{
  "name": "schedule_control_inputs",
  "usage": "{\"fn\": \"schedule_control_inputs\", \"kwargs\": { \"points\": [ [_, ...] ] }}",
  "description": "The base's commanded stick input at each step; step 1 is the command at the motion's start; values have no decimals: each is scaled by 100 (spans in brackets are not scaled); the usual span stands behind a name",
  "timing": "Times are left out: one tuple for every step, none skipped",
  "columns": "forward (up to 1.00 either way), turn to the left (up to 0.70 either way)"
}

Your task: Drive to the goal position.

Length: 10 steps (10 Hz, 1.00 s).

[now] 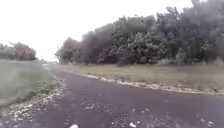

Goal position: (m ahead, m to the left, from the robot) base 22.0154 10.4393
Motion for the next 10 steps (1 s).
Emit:
{"fn": "schedule_control_inputs", "kwargs": {
  "points": [
    [70, 0],
    [70, 0],
    [70, 0],
    [70, 0],
    [70, 12],
    [70, 33],
    [70, 34],
    [70, 1],
    [70, 15],
    [70, 29]
  ]
}}
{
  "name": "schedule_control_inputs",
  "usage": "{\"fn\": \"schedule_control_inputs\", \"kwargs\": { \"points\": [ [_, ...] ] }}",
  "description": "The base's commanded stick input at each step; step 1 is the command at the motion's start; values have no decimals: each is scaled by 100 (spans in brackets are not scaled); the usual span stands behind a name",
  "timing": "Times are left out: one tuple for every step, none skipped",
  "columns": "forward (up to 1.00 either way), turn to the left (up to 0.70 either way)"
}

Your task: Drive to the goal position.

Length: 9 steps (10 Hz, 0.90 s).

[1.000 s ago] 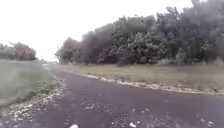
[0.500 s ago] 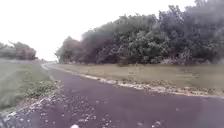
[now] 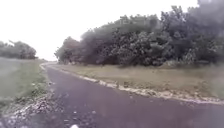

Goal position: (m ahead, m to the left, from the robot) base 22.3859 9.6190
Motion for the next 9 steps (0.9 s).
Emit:
{"fn": "schedule_control_inputs", "kwargs": {
  "points": [
    [70, 32],
    [70, 26],
    [70, 10],
    [70, 6],
    [70, 20],
    [70, 29],
    [70, 10],
    [70, 9],
    [70, 34]
  ]
}}
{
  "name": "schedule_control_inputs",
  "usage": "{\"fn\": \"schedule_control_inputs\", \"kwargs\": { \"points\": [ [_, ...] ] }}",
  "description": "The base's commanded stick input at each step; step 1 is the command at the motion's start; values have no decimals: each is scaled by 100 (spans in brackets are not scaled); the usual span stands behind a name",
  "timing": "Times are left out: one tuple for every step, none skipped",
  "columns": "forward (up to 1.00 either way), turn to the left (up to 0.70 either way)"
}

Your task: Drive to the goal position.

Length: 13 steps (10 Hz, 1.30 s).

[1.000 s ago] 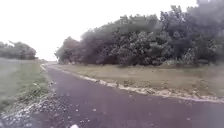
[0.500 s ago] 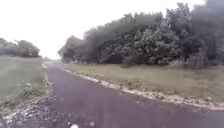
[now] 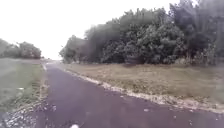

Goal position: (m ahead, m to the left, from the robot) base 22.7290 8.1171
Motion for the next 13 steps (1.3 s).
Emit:
{"fn": "schedule_control_inputs", "kwargs": {
  "points": [
    [70, 31],
    [70, 15],
    [70, 4],
    [70, 21],
    [70, 35],
    [70, 35],
    [70, 35],
    [70, 35],
    [70, 35],
    [70, 35],
    [70, 35],
    [70, 35],
    [70, 25]
  ]
}}
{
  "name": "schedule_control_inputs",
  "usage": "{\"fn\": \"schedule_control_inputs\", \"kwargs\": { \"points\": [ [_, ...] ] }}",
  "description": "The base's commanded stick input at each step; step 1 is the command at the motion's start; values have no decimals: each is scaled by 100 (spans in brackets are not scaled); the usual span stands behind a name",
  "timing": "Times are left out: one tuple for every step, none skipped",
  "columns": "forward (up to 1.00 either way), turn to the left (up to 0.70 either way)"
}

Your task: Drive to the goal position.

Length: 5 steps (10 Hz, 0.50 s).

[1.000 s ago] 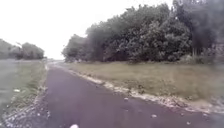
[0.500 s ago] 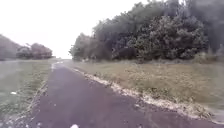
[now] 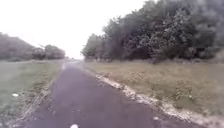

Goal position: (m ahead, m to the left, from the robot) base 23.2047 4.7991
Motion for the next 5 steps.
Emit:
{"fn": "schedule_control_inputs", "kwargs": {
  "points": [
    [70, 0],
    [70, 0],
    [70, 0],
    [70, 0],
    [70, 0]
  ]
}}
